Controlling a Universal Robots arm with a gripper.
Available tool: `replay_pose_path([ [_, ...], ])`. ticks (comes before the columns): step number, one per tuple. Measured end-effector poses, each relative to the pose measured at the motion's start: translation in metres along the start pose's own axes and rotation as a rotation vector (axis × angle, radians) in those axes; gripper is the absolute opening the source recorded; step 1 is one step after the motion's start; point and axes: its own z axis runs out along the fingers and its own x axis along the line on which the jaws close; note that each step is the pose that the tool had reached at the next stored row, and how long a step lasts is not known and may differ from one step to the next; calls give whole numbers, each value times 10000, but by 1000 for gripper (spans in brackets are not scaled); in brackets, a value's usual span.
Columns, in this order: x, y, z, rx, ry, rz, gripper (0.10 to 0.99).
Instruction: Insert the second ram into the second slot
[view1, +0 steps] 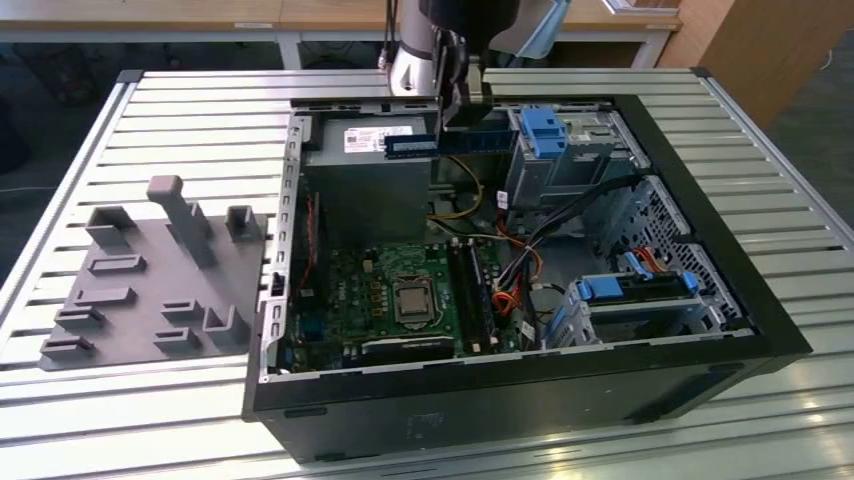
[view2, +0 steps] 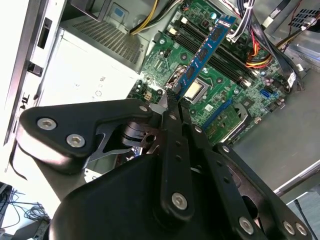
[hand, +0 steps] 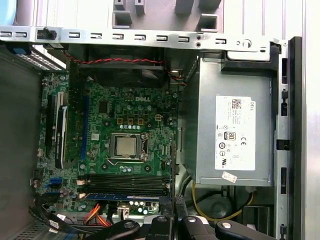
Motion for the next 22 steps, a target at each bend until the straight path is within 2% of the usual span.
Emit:
replay_pose_path([
  [22, 102, 3, -1, 0, 6, 0, 137],
])
